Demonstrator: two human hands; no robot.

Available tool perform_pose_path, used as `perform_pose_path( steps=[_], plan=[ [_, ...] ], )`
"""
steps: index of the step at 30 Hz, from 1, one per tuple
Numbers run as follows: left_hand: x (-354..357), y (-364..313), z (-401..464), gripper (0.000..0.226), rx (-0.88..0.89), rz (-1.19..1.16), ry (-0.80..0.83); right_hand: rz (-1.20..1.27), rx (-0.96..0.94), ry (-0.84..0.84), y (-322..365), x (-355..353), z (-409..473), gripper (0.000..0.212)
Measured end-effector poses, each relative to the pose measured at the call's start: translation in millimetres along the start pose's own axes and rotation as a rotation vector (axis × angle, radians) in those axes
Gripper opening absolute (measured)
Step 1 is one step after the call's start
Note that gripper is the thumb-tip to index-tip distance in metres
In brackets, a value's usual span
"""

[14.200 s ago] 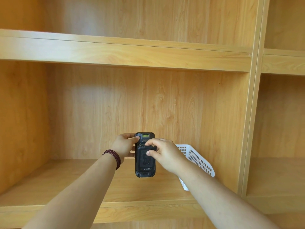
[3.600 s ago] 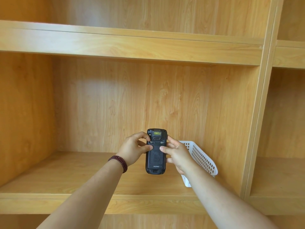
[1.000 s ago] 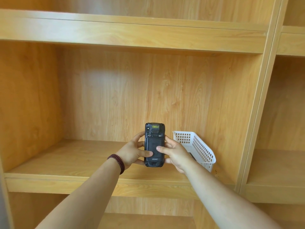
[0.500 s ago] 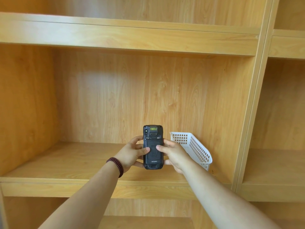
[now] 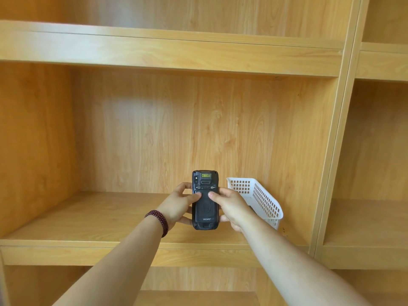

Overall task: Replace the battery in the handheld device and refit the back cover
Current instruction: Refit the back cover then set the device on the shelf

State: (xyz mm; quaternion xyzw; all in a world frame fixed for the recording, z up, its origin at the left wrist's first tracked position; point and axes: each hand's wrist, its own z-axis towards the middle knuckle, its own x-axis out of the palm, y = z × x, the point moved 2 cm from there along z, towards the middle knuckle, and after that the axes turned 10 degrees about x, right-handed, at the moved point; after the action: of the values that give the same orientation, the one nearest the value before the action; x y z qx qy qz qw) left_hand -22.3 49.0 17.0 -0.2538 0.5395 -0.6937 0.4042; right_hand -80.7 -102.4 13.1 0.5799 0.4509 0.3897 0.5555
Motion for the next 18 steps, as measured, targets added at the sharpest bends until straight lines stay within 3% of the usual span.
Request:
perform_pose_path(
  steps=[8,12,18],
  plan=[
    [-1.5,-4.1,2.1,0.031,0.027,0.003,-0.035,0.023,-0.030,-0.022,4.4,5.2,-2.6,0.023],
    [-7.4,-3.8,-1.5,0.043,-0.002,-0.045,0.101,0.057,-0.035,-0.020,6.1,2.3,-5.1,0.022],
    [-12.0,-1.8,-5.3,0.062,0.012,-0.038,0.119,0.078,-0.004,0.117,4.8,-2.2,-5.4,0.030]
  ],
)
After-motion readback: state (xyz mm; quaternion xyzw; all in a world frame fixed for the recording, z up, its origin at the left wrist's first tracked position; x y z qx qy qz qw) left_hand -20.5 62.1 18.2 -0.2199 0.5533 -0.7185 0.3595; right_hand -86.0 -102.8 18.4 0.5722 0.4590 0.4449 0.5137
